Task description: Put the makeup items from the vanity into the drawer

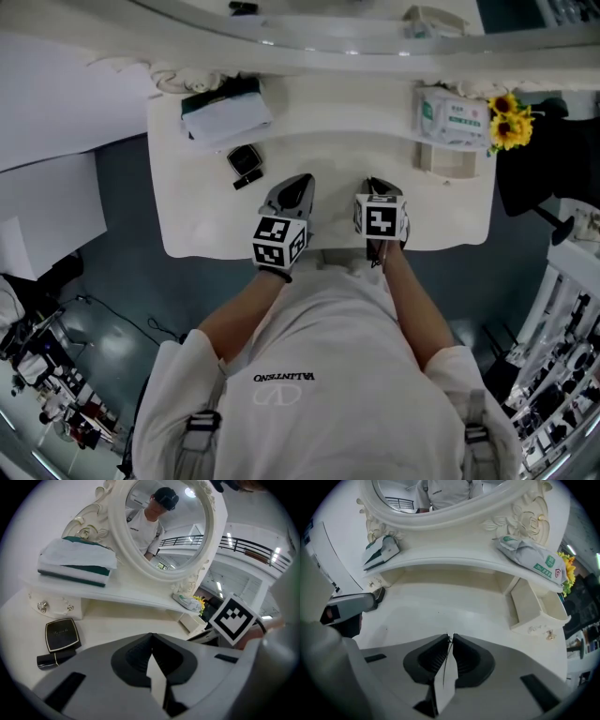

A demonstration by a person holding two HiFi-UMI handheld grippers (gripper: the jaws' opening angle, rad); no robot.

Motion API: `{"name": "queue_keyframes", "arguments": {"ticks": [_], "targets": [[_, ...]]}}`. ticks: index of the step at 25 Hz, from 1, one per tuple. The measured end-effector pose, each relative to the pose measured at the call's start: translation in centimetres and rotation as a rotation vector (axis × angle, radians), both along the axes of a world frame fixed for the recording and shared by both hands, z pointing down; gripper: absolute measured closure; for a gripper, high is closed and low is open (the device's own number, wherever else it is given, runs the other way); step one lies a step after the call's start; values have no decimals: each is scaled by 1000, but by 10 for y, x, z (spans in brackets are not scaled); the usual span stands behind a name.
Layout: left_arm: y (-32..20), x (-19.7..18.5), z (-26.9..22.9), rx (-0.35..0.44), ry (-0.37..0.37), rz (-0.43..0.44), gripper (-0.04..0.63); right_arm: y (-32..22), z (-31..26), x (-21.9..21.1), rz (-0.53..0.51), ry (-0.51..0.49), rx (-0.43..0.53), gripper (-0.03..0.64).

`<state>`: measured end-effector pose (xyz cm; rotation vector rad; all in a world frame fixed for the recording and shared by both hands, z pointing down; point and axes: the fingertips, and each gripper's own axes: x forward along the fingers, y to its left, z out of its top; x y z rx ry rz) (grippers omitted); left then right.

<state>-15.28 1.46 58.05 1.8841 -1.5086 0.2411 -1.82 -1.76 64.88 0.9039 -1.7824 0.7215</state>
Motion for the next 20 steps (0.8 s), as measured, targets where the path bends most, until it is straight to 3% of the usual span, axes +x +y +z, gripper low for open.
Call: {"name": "queue_keyframes", "arguments": {"ticks": [8,20], "targets": [[-18,46,1,-52,-3,120,595,-7,-21,27,109,-46,47,569],[-43,147,-22,-19,12,360,595,-23,-58,89,287,-120,151,571]]}}
